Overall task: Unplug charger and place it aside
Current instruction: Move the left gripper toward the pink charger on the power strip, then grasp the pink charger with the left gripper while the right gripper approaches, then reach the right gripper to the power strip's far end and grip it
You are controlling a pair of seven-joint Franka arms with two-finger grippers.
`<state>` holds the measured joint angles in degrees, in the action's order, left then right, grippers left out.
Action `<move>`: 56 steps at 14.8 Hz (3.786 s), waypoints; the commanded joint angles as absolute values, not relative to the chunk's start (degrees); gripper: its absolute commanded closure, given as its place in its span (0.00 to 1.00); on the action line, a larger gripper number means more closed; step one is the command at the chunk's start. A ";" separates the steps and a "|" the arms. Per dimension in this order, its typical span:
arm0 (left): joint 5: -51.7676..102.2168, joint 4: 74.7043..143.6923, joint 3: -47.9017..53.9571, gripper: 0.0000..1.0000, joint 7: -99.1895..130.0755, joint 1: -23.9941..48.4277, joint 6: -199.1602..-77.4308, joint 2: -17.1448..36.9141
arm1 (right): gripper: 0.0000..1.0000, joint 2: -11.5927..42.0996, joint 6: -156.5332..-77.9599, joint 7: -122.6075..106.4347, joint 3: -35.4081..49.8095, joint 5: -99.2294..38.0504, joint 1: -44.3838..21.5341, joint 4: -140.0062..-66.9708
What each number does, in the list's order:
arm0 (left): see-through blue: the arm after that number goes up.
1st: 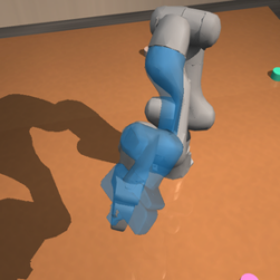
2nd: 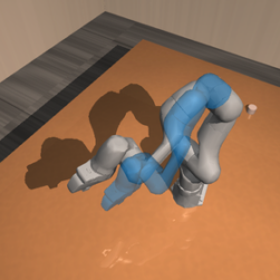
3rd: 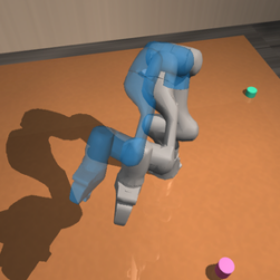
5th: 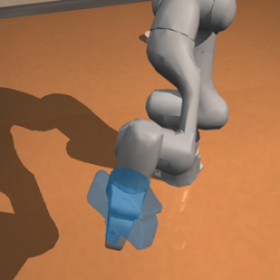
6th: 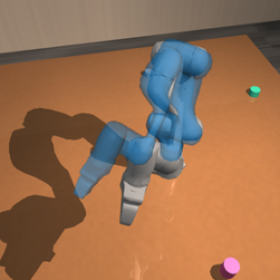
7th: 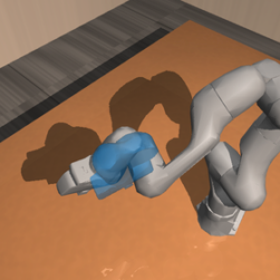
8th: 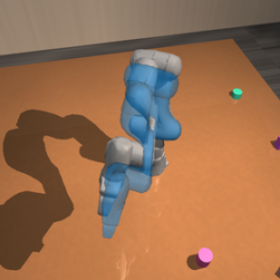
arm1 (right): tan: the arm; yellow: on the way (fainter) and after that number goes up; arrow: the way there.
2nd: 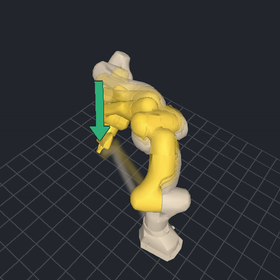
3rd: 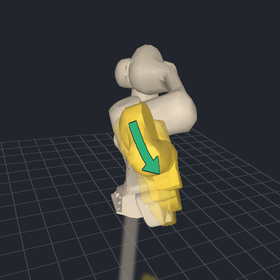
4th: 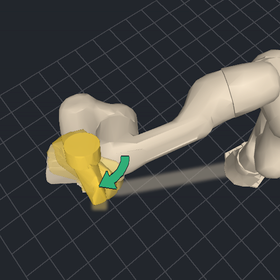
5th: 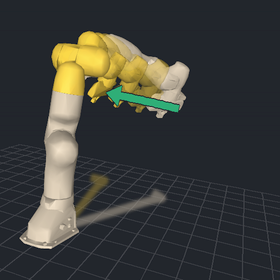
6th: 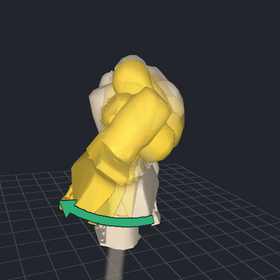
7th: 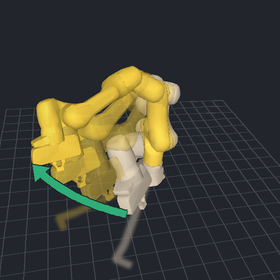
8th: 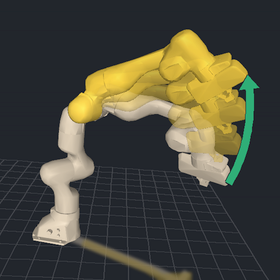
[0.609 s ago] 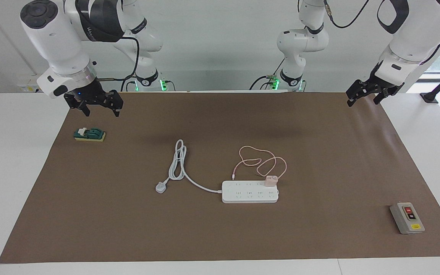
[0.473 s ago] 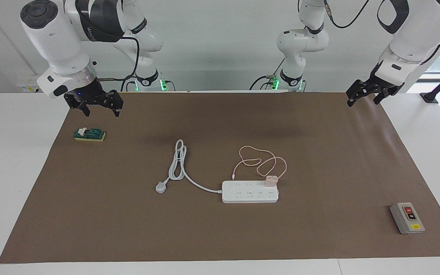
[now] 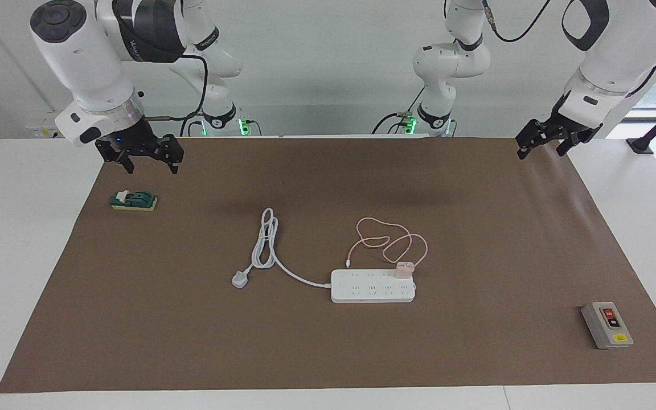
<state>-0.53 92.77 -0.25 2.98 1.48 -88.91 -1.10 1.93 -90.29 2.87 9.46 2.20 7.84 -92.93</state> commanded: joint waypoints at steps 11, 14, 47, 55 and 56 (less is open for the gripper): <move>1.67 109.94 0.09 0.00 61.65 6.77 -105.01 -8.61 | 0.00 0.53 -90.18 3.16 9.67 1.05 8.87 -94.31; 2.10 110.92 0.09 0.00 68.18 7.56 -107.84 -7.83 | 0.00 0.44 -87.89 2.99 9.49 1.05 8.79 -94.31; 4.92 89.46 -0.97 0.00 116.45 22.84 -127.26 31.38 | 0.00 5.18 -105.11 42.50 9.76 0.88 -0.78 -95.71; 3.78 92.10 -0.88 0.00 116.02 23.29 -128.67 30.59 | 0.01 11.33 -108.46 75.47 9.76 -5.35 -5.71 -91.85; 3.78 92.63 -0.88 0.06 115.84 23.29 -129.19 30.32 | 0.01 12.03 -108.72 77.50 9.67 -8.06 -6.32 -91.58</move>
